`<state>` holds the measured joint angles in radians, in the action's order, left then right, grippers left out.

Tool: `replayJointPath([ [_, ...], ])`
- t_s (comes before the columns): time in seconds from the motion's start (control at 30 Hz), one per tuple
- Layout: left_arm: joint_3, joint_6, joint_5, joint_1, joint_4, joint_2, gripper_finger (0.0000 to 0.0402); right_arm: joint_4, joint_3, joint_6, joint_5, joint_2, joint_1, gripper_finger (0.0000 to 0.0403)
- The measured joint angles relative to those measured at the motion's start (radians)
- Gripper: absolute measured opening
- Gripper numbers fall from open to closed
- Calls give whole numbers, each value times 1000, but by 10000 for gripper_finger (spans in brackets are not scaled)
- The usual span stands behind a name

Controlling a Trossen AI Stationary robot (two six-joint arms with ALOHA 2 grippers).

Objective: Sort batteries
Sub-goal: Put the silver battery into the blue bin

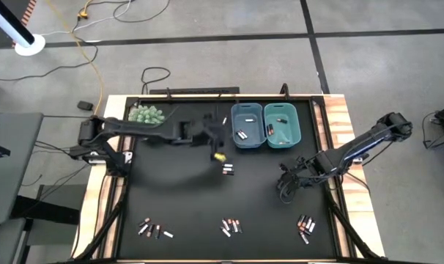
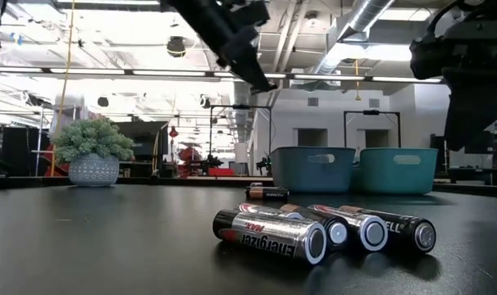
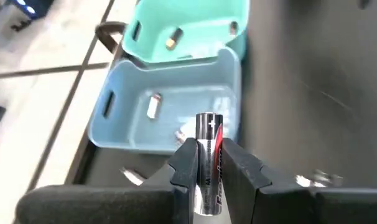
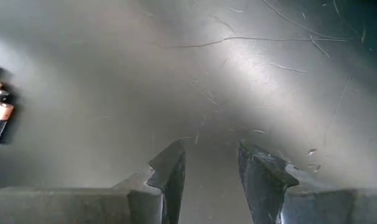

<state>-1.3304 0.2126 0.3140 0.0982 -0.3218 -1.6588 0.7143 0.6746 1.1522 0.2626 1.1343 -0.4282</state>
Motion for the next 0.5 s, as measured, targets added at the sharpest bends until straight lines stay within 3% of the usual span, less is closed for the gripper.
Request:
replayJointPath([
  [0.23, -250, 195, -154, 146, -11, -186, 47, 3, -1, 1, 0, 0, 0, 163],
  [0.37, -420, 250, -251, 211, -84, -327, 47, 0, -1, 48, 0, 0, 0, 163],
  [0.5, -583, 266, -280, 242, -176, -471, 48, 5, -1, 86, 0, 0, 7, 163],
])
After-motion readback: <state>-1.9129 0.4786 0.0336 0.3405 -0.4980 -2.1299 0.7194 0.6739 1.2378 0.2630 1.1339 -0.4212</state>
